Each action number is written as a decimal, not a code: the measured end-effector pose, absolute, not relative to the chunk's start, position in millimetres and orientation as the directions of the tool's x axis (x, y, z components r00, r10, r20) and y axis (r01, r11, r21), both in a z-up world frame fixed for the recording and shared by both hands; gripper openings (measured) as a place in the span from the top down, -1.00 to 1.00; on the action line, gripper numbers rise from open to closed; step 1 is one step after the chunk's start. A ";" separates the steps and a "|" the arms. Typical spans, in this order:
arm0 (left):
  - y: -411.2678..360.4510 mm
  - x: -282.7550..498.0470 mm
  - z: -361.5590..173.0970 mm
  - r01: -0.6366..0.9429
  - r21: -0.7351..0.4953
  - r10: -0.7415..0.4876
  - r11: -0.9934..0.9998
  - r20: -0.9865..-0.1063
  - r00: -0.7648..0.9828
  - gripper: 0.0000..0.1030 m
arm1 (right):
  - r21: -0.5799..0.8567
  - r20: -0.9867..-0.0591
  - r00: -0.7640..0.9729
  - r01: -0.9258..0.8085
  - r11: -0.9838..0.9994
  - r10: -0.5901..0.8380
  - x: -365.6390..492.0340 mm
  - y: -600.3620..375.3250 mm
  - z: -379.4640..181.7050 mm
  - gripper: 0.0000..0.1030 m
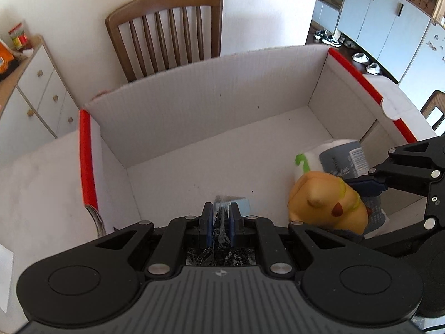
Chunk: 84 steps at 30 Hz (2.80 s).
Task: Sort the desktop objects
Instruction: 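Carry the grey bag and yellow toy with both tools into the red box, then release the grey bag and yellow toy into the box, opening both tools, then withdraw both tools from the red box toward the remaining items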
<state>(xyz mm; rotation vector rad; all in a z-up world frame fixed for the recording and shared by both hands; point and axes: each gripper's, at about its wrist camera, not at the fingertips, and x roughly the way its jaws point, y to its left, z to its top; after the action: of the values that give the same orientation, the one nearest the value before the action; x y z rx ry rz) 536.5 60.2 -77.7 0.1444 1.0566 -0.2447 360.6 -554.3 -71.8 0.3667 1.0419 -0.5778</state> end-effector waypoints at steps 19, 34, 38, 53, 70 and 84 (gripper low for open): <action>64.9 543.3 -86.0 0.222 -0.050 -0.144 0.974 -0.891 0.431 0.78 | 0.055 -0.888 0.372 0.673 0.738 -0.272 348.5 -566.3 -72.1 -0.25; 66.4 527.0 -67.1 0.221 -0.067 -0.166 0.973 -0.869 0.465 0.62 | 0.079 -0.866 0.415 0.664 0.743 -0.279 328.8 -559.3 -50.0 -0.26; 66.3 519.6 -60.2 0.220 -0.062 -0.163 0.973 -0.863 0.478 0.62 | 0.084 -0.858 0.429 0.660 0.746 -0.283 322.5 -555.8 -42.2 -0.26; 64.7 483.3 -31.5 0.254 -0.064 -0.195 0.965 -0.823 0.533 -0.11 | 0.060 -0.820 0.473 0.631 0.773 -0.322 301.0 -534.4 -10.2 -0.32; 53.5 417.0 1.0 0.322 -0.071 -0.252 0.944 -0.785 0.566 -0.86 | 0.033 -0.770 0.518 0.614 0.788 -0.372 266.2 -493.6 25.2 -0.54; 59.8 343.9 10.4 0.301 -0.039 -0.227 0.953 -0.751 0.620 -0.99 | 0.079 -0.733 0.571 0.613 0.786 -0.371 223.0 -437.5 38.8 -0.64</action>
<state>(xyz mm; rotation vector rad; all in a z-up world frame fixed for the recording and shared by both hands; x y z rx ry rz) 343.9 59.8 10.4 0.0936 0.8495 -0.3039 223.0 -437.5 38.8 0.3442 0.7679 -0.5904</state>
